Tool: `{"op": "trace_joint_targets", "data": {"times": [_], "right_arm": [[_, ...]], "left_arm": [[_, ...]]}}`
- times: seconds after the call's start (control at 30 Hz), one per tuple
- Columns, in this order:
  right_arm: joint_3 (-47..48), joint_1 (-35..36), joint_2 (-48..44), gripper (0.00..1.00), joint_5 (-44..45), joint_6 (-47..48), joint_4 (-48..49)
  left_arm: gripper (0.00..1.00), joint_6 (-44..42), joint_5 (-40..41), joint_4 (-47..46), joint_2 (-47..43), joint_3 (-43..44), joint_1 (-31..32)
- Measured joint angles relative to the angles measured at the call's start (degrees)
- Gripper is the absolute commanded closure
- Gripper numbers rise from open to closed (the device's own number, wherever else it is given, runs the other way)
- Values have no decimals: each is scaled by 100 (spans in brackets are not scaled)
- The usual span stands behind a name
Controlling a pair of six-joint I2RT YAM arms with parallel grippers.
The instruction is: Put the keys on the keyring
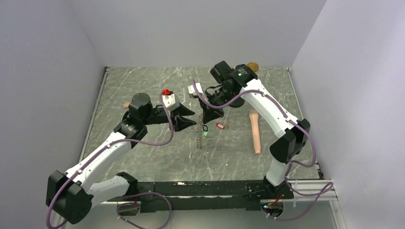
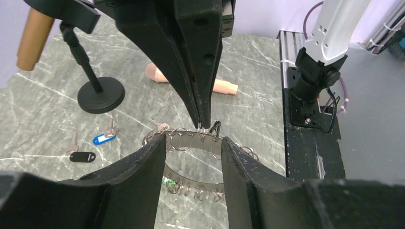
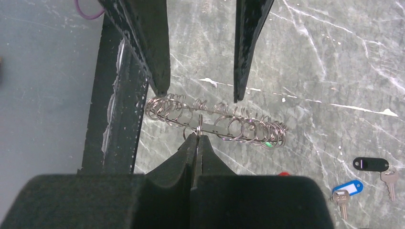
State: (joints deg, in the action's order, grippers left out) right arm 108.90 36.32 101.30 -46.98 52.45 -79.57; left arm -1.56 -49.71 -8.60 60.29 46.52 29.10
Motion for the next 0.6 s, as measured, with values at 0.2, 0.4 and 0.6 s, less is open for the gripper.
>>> {"op": "trace_joint_targets", "data": {"times": [0.2, 0.4, 0.6], "right_arm": [[13, 0, 0, 100, -11, 11, -15], [13, 0, 0, 100, -28, 11, -15], [13, 0, 0, 100, -103, 11, -15]], "left_arm": [[61, -109, 4, 46, 286, 63, 256], [70, -212, 28, 221, 540, 240, 363], [83, -245, 79, 378, 693, 424, 385]]}}
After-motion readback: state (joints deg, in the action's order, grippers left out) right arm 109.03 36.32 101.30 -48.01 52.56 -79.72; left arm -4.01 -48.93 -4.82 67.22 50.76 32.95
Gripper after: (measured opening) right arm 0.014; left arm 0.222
